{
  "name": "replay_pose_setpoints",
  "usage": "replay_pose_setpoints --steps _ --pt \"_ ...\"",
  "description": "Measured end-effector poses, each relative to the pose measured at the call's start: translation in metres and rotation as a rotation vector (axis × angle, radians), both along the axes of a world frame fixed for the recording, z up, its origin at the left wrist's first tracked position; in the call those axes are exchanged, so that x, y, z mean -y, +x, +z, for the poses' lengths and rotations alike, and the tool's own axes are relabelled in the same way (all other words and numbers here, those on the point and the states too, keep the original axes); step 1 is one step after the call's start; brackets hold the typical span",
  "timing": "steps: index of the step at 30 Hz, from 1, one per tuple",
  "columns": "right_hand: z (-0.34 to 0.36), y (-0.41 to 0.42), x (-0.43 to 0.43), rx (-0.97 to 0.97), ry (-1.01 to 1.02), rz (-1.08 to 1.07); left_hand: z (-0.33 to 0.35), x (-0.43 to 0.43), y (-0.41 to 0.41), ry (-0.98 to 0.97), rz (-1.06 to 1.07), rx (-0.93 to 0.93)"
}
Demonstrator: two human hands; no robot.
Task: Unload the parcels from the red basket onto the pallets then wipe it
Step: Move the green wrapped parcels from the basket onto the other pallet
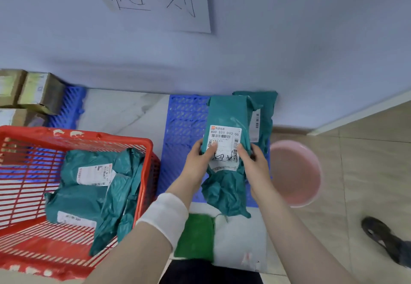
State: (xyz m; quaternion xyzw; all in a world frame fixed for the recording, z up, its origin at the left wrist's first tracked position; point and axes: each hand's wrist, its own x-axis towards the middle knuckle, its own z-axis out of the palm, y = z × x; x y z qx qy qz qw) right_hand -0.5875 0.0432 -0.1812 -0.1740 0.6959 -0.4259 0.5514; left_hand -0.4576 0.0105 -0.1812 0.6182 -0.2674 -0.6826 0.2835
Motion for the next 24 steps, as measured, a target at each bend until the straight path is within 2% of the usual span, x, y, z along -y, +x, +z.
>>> replay_pose_setpoints --steps 4,11,18,24 --pt "-0.039 -0.015 0.047 -0.112 -0.050 0.085 -0.043 0.045 -0.012 -0.001 0.041 0.008" --pt "-0.125 -0.029 0.085 -0.508 0.015 0.298 -0.126 0.084 -0.027 -0.001 0.085 -0.023" --pt "-0.161 -0.023 0.092 -0.674 -0.030 0.308 -0.161 0.105 -0.031 -0.062 0.064 0.054" --pt "-0.155 -0.027 0.095 -0.654 0.035 0.408 -0.152 0.105 -0.034 -0.041 0.019 0.127"
